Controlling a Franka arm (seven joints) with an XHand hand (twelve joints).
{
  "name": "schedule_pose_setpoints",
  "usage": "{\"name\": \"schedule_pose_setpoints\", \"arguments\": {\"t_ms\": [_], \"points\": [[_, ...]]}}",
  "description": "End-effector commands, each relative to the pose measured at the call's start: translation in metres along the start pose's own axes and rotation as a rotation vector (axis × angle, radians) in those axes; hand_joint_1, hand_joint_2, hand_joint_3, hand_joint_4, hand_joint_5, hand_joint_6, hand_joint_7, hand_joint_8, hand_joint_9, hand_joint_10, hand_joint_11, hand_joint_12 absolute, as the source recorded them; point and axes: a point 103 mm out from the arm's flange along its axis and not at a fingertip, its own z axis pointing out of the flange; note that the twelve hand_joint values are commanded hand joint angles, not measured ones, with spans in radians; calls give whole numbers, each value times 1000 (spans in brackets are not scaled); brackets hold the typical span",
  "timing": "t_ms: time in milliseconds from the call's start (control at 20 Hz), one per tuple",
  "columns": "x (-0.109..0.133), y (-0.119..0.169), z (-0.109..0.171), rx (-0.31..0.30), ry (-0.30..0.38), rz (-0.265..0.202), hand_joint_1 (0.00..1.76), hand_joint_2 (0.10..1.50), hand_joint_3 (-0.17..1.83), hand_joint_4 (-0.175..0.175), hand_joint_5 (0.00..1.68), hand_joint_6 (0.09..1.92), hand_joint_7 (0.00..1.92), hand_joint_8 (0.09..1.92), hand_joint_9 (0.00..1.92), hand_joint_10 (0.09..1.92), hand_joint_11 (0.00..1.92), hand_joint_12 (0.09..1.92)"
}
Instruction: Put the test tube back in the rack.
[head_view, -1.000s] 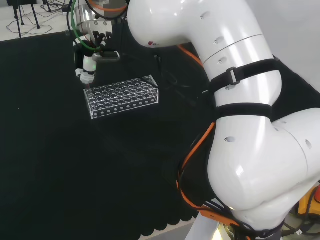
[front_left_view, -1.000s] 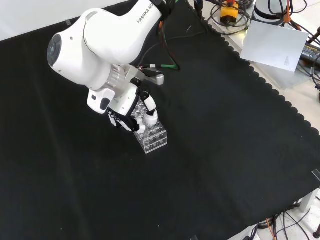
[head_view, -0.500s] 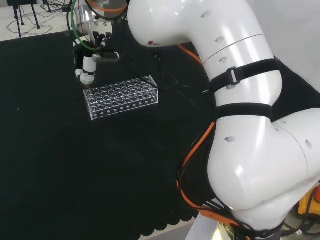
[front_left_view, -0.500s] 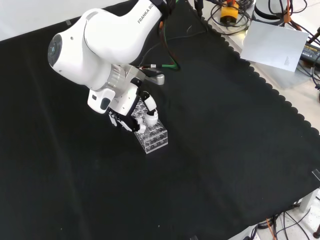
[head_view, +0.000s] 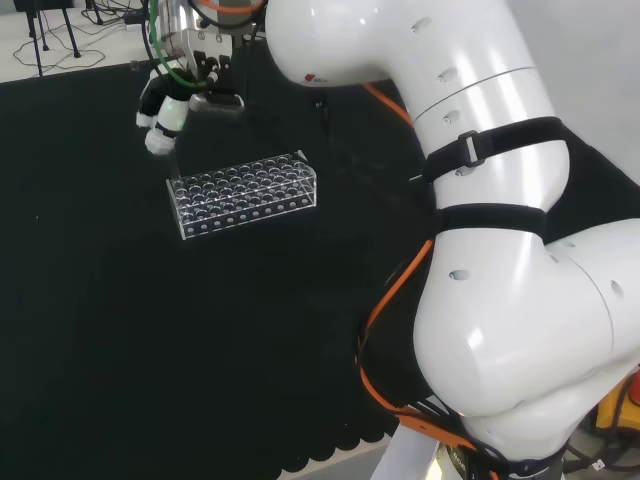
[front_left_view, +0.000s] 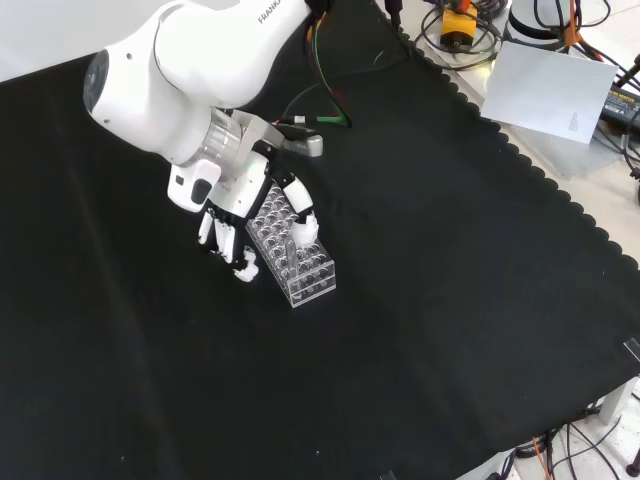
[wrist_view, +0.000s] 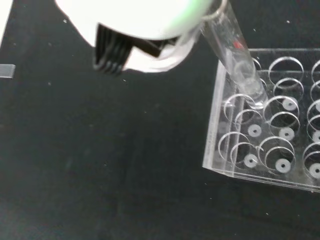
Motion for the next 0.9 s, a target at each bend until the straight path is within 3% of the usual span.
{"name": "schedule_pose_setpoints", "arguments": {"t_ms": [50,500,900], "points": [[10,-17,-24,-60,20,-59,1040,502,568,-29,353,758,385,1062,544,1009,95,1540],[3,-66,-78,-231,29,-73,1022,514,564,-29,363,714,372,1054,521,1009,71,1548],[-20,-131,-122,-411,73,-53,962,555,583,-75,341,689,358,1049,514,1005,70,1551]]}}
